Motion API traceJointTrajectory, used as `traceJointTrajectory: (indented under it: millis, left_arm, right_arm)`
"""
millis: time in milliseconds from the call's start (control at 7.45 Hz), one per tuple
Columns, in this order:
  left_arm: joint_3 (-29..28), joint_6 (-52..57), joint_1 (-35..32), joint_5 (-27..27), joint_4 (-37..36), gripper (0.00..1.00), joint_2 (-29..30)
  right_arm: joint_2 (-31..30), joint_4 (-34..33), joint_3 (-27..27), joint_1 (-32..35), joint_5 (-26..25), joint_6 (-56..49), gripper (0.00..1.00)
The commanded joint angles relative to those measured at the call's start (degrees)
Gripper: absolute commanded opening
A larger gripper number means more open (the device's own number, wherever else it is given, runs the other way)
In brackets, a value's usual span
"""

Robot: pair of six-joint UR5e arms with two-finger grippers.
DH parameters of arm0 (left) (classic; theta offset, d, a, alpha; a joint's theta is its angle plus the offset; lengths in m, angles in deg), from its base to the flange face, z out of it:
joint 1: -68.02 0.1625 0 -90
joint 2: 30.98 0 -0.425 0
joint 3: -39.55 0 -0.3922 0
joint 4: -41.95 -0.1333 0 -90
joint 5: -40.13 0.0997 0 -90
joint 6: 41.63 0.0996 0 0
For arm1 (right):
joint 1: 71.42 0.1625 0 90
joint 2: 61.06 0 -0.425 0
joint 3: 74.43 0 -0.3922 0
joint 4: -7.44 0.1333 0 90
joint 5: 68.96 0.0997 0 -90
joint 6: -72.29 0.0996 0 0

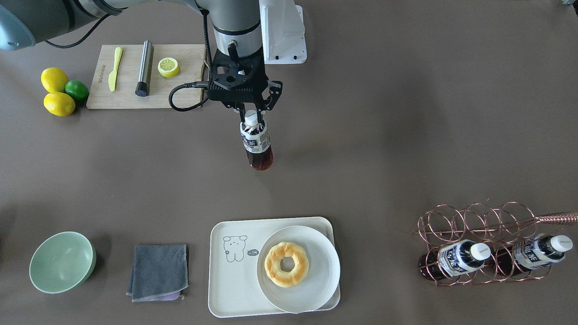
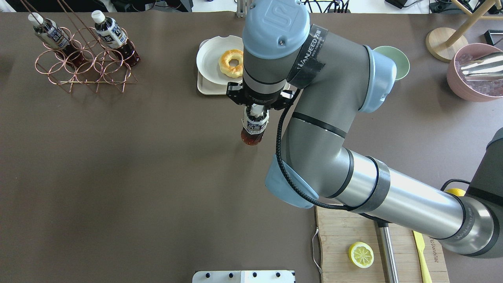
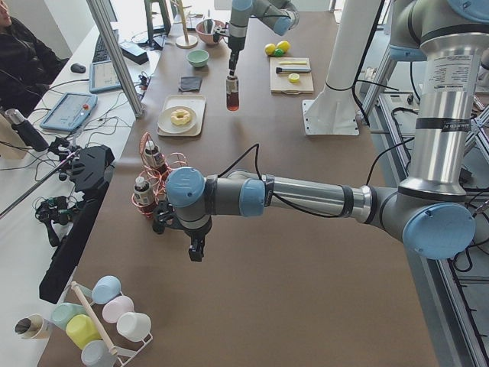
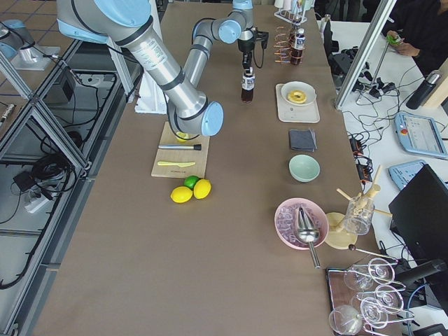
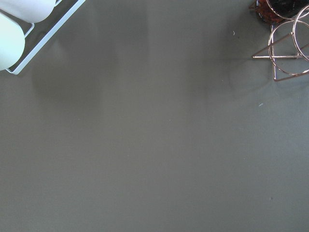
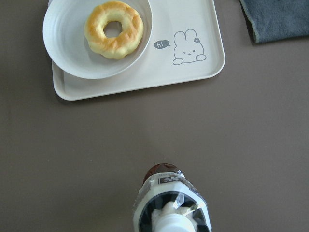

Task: Place tea on tray
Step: 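Lift the bottle with the right gripper and lower it onto the tray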

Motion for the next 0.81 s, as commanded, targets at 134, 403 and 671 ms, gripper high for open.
traceJointTrajectory:
  millis: [134, 403, 671]
  left_arm:
    - [-0.08, -0.17, 0.05, -0.04, -0.05, 0.98, 0.67]
    - [-0.60, -0.27, 0.14, -0.22, 0.03, 0.98, 0.85]
    - [-1.22, -0.18, 0.14, -0.04, -0.05, 0.98, 2.08]
  right_arm:
    - [0.98, -0.16, -5.28, 9.10, 4.08, -11.12, 0.00]
    - [5.54, 0.63, -14.76, 13.93, 6.79, -15.79, 0.00]
    - [7.66, 10.07, -25.46, 15.97, 7.51, -16.52, 0.00]
